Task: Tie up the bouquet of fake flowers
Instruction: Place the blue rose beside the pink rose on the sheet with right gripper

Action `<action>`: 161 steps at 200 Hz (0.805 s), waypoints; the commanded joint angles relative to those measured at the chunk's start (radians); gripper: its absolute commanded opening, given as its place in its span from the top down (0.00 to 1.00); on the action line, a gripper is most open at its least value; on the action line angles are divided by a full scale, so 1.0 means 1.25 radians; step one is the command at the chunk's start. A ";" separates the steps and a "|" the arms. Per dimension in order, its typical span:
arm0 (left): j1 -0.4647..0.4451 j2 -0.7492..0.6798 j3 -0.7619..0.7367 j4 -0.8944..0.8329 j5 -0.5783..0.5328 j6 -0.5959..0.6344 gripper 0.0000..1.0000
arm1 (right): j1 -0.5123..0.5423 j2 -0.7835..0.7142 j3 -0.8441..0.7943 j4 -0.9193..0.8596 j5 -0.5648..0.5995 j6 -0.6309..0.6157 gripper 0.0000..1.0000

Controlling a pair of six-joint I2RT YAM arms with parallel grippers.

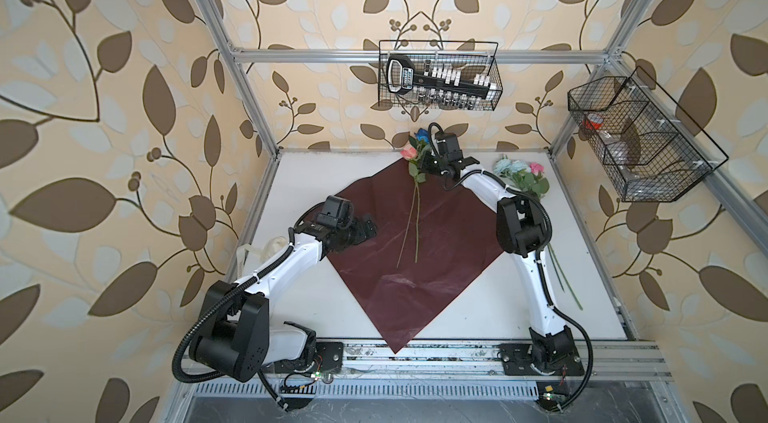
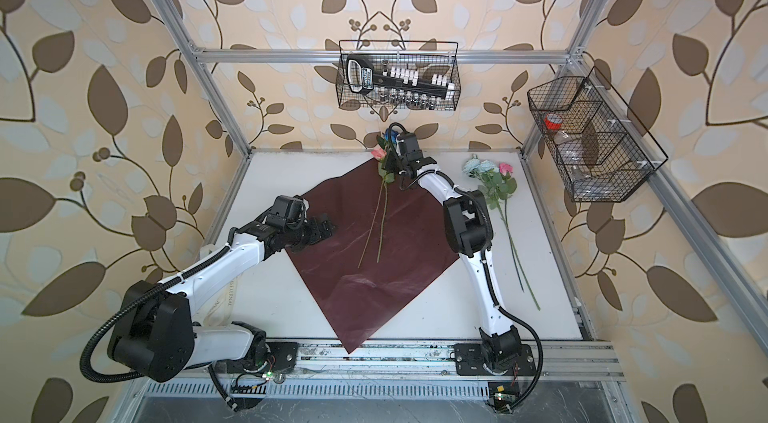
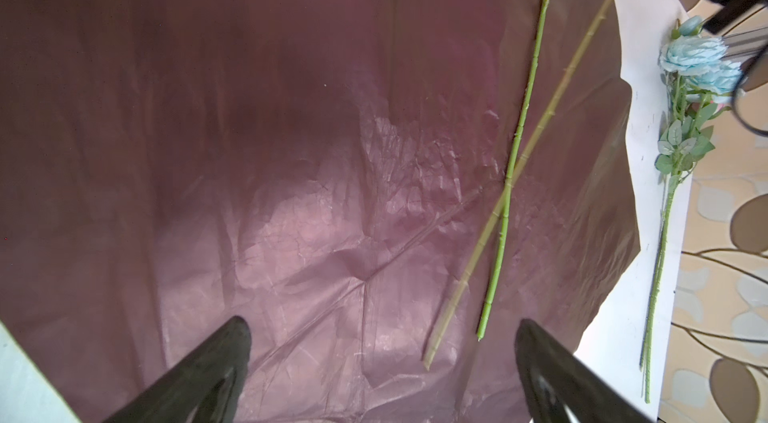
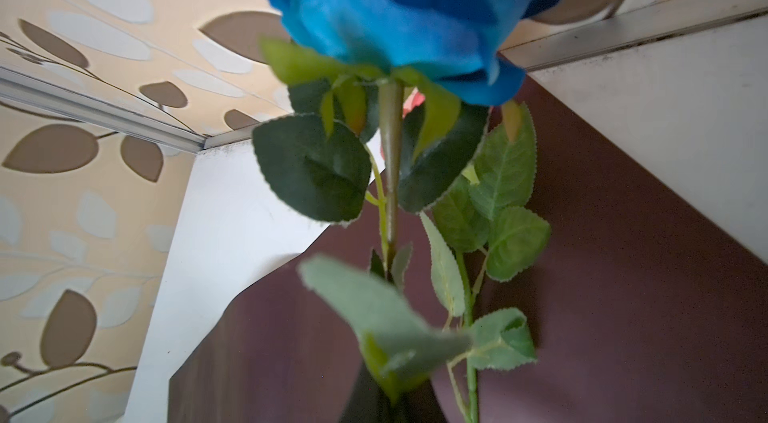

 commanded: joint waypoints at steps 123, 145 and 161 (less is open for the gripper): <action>0.005 -0.032 -0.003 -0.001 -0.009 0.005 0.01 | -0.062 -0.109 -0.049 -0.086 0.002 -0.125 0.41; 0.005 -0.037 -0.003 0.000 -0.007 0.004 0.01 | -0.101 -0.219 -0.184 -0.088 0.005 -0.145 0.40; 0.005 -0.040 -0.004 0.002 -0.004 0.003 0.01 | -0.126 -0.307 -0.287 -0.092 0.028 -0.170 0.39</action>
